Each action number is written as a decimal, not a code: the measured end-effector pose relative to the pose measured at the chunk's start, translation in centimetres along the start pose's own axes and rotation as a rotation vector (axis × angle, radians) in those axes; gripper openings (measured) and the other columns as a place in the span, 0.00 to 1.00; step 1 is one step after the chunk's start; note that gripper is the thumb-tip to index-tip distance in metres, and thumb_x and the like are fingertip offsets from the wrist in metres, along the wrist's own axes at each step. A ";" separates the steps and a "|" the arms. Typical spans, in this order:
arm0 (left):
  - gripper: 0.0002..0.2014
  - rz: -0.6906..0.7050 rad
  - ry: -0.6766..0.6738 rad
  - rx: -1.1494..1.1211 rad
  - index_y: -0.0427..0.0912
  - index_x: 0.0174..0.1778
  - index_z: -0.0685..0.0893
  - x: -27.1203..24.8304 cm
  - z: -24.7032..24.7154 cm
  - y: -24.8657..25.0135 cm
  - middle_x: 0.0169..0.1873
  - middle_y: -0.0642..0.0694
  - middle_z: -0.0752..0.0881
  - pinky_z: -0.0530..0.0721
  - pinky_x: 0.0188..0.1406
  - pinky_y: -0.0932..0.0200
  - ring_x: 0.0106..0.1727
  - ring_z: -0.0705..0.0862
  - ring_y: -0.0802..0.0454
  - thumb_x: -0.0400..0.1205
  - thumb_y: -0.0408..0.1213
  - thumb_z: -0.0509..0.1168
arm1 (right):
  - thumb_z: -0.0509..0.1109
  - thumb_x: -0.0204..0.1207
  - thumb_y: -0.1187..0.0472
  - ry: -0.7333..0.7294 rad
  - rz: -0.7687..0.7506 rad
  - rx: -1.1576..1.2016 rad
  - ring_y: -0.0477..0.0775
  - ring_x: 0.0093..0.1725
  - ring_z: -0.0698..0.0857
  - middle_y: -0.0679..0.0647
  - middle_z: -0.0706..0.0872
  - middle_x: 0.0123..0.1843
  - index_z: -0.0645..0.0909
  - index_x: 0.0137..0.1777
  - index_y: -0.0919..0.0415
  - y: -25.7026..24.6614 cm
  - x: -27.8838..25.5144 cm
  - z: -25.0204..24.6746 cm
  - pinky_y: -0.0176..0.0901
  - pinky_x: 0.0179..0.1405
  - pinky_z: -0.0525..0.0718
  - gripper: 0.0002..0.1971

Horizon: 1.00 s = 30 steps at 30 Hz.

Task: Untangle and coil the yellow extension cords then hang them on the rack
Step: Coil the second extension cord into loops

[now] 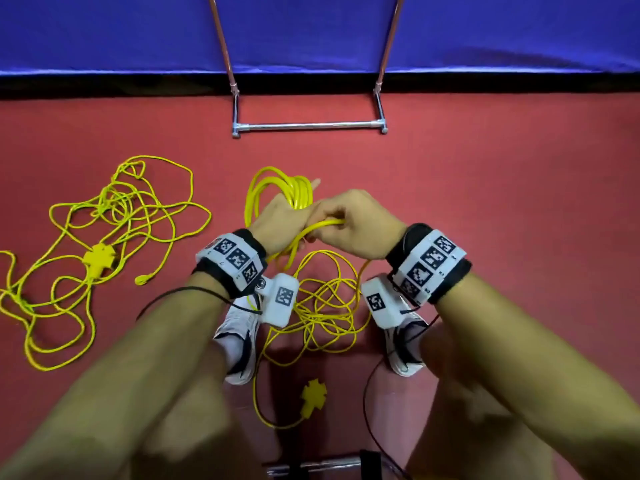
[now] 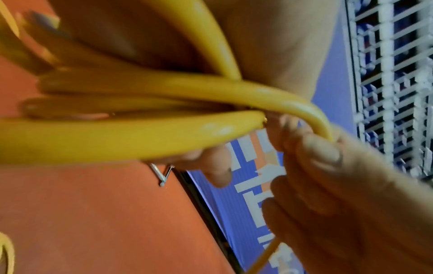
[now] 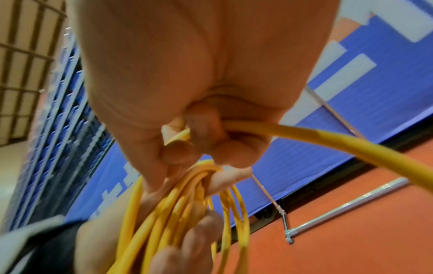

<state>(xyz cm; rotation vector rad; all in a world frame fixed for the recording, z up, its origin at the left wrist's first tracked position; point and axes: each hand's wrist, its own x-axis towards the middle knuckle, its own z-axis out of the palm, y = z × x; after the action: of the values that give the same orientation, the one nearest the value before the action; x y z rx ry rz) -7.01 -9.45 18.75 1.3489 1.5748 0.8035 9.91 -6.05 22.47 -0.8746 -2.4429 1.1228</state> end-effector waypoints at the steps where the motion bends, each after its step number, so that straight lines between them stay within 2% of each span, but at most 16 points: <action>1: 0.29 -0.094 -0.037 -0.084 0.43 0.61 0.86 -0.1 0.4 0.0 0.21 0.51 0.83 0.76 0.16 0.60 0.18 0.77 0.54 0.80 0.65 0.63 | 0.79 0.69 0.59 0.039 0.037 0.044 0.48 0.29 0.82 0.46 0.87 0.30 0.86 0.36 0.51 0.7 0.3 0.0 0.45 0.36 0.82 0.05; 2: 0.30 -0.186 -0.082 -0.167 0.43 0.45 0.87 -0.4 0.7 0.2 0.20 0.48 0.83 0.76 0.15 0.62 0.16 0.77 0.52 0.80 0.69 0.60 | 0.83 0.66 0.54 0.088 0.088 0.070 0.44 0.27 0.79 0.45 0.85 0.28 0.83 0.32 0.51 1.4 0.5 -0.1 0.43 0.33 0.80 0.11; 3: 0.33 -0.271 -0.150 -0.245 0.43 0.33 0.85 -0.7 1.0 0.3 0.20 0.45 0.82 0.75 0.15 0.64 0.15 0.76 0.51 0.77 0.74 0.59 | 0.86 0.62 0.51 0.127 0.141 0.077 0.41 0.25 0.75 0.44 0.82 0.25 0.80 0.30 0.51 2.3 0.6 -0.2 0.40 0.29 0.76 0.16; 5: 0.32 -0.350 -0.291 -0.388 0.43 0.25 0.84 -1.0 1.7 -0.4 0.18 0.44 0.80 0.73 0.14 0.66 0.13 0.74 0.52 0.69 0.73 0.63 | 0.88 0.56 0.48 0.151 0.227 0.101 0.37 0.22 0.72 0.44 0.81 0.22 0.78 0.28 0.54 3.8 0.8 0.0 0.33 0.26 0.70 0.20; 8: 0.21 -0.368 -0.455 -0.554 0.36 0.38 0.82 -1.0 2.6 -1.4 0.20 0.42 0.75 0.72 0.15 0.66 0.15 0.72 0.51 0.63 0.50 0.76 | 0.87 0.49 0.45 0.182 0.299 0.223 0.41 0.24 0.75 0.47 0.83 0.24 0.80 0.31 0.57 6.1 0.6 0.7 0.39 0.26 0.71 0.22; 10: 0.16 -0.422 -0.557 -0.679 0.38 0.36 0.76 -0.7 2.8 -1.8 0.21 0.44 0.73 0.70 0.16 0.67 0.16 0.71 0.52 0.59 0.39 0.74 | 0.89 0.48 0.46 0.214 0.299 0.321 0.45 0.27 0.75 0.50 0.83 0.29 0.81 0.38 0.59 7.0 0.5 1.2 0.41 0.27 0.71 0.27; 12: 0.15 -0.453 -0.636 -0.824 0.41 0.32 0.76 -0.2 3.0 -1.9 0.20 0.46 0.72 0.69 0.17 0.67 0.17 0.70 0.52 0.54 0.33 0.73 | 0.91 0.52 0.52 0.242 0.254 0.359 0.41 0.28 0.72 0.49 0.84 0.39 0.81 0.49 0.55 7.4 0.7 1.2 0.38 0.29 0.72 0.29; 14: 0.18 -0.425 -0.675 -0.932 0.43 0.30 0.79 0.1 3.4 -1.8 0.19 0.47 0.72 0.70 0.18 0.67 0.17 0.71 0.52 0.49 0.36 0.78 | 0.88 0.55 0.53 0.215 0.228 0.376 0.39 0.31 0.71 0.43 0.84 0.48 0.80 0.58 0.52 7.7 0.8 1.0 0.34 0.32 0.73 0.31; 16: 0.17 -0.361 -0.712 -1.013 0.43 0.29 0.80 0.2 4.1 -1.4 0.18 0.47 0.73 0.70 0.18 0.66 0.17 0.72 0.52 0.49 0.38 0.79 | 0.84 0.58 0.53 0.117 0.244 0.412 0.40 0.43 0.79 0.35 0.84 0.53 0.81 0.63 0.51 8.3 0.8 0.6 0.34 0.45 0.77 0.30; 17: 0.16 -0.334 -0.730 -1.049 0.43 0.29 0.80 0.2 4.3 -1.2 0.18 0.47 0.73 0.71 0.19 0.66 0.17 0.72 0.51 0.50 0.38 0.78 | 0.83 0.59 0.54 0.053 0.264 0.450 0.40 0.52 0.82 0.36 0.83 0.56 0.81 0.64 0.53 8.6 0.8 0.4 0.36 0.55 0.78 0.30; 18: 0.15 -0.315 -0.741 -1.084 0.42 0.30 0.79 0.3 4.6 -1.2 0.18 0.46 0.73 0.71 0.21 0.64 0.18 0.73 0.50 0.52 0.37 0.77 | 0.82 0.60 0.54 -0.010 0.290 0.506 0.39 0.55 0.83 0.42 0.85 0.56 0.82 0.65 0.56 8.9 0.8 0.3 0.37 0.60 0.78 0.30; 21: 0.13 -0.285 -0.742 -1.140 0.41 0.31 0.79 0.9 5.0 -1.5 0.18 0.47 0.75 0.64 0.29 0.54 0.25 0.78 0.46 0.56 0.38 0.75 | 0.85 0.56 0.43 -0.090 0.317 0.654 0.47 0.44 0.83 0.58 0.84 0.47 0.80 0.60 0.70 9.6 1.1 0.4 0.42 0.51 0.80 0.39; 23: 0.12 -0.284 -0.756 -1.135 0.41 0.33 0.80 1.2 5.1 -1.6 0.19 0.48 0.78 0.63 0.31 0.51 0.29 0.81 0.45 0.58 0.38 0.73 | 0.84 0.52 0.32 -0.090 0.309 0.672 0.60 0.38 0.78 0.62 0.80 0.42 0.78 0.51 0.70 10.1 1.3 1.0 0.45 0.45 0.77 0.43; 24: 0.11 -0.289 -0.774 -1.144 0.40 0.34 0.80 1.3 5.0 -1.6 0.20 0.48 0.79 0.62 0.32 0.51 0.30 0.82 0.45 0.60 0.38 0.72 | 0.84 0.50 0.31 -0.092 0.318 0.689 0.62 0.36 0.79 0.60 0.81 0.39 0.77 0.48 0.67 10.2 1.4 1.3 0.44 0.43 0.77 0.42; 27: 0.10 -0.298 -0.779 -1.160 0.39 0.36 0.80 1.8 4.4 -1.8 0.22 0.47 0.79 0.62 0.32 0.50 0.31 0.81 0.46 0.63 0.38 0.70 | 0.87 0.45 0.35 -0.109 0.360 0.808 0.45 0.32 0.81 0.48 0.83 0.31 0.74 0.44 0.63 10.5 1.7 1.3 0.38 0.36 0.78 0.40; 30: 0.12 -0.351 -0.709 -1.218 0.38 0.40 0.78 2.2 3.9 -1.9 0.25 0.45 0.79 0.69 0.34 0.52 0.31 0.78 0.46 0.66 0.38 0.71 | 0.88 0.47 0.37 -0.104 0.360 0.871 0.47 0.36 0.82 0.51 0.85 0.35 0.75 0.46 0.65 10.8 1.8 1.2 0.42 0.42 0.81 0.40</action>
<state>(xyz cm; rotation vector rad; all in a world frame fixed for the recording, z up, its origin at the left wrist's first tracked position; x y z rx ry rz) -4.26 -7.99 15.08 0.3390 0.4940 0.7230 12.24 -0.16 13.49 -0.9583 -1.5733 2.1443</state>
